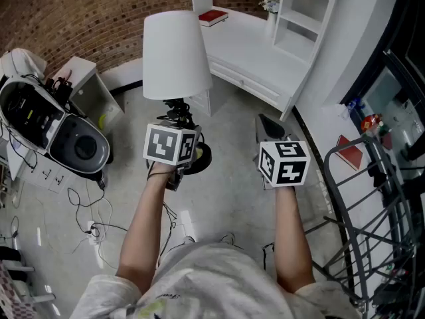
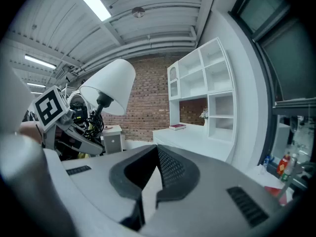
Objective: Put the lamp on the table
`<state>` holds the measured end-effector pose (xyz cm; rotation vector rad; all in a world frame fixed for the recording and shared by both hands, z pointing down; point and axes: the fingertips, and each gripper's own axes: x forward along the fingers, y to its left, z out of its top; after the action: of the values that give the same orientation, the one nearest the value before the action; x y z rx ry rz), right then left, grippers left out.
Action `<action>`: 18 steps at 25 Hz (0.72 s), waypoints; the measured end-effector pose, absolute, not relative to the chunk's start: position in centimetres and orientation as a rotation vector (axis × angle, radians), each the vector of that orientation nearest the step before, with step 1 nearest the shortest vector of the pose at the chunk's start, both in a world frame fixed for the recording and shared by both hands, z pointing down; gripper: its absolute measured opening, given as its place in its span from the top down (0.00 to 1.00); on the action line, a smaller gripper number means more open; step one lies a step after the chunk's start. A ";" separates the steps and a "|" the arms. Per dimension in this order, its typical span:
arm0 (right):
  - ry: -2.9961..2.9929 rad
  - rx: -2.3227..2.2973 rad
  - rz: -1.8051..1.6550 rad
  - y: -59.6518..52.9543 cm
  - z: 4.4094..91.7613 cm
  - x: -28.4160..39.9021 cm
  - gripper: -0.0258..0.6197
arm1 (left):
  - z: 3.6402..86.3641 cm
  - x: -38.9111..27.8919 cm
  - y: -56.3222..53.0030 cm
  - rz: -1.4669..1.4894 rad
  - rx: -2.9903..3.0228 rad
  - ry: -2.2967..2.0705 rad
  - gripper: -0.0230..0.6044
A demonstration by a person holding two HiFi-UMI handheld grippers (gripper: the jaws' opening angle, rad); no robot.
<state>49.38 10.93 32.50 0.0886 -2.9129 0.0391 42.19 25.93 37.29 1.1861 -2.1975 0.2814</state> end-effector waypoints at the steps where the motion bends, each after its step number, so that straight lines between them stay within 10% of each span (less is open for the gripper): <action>1: -2.910 0.083 0.045 10.6 32.8 49.6 0.95 | 37.4 42.4 25.6 0.279 1.185 -2.198 0.88; 18: -2.904 -0.064 0.042 8.8 34.0 48.7 0.95 | 37.9 42.0 22.6 0.304 1.120 -2.220 0.88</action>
<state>48.73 8.81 34.01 -0.0637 -2.9038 0.0419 42.01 22.60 37.88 1.1202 -2.2197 0.3040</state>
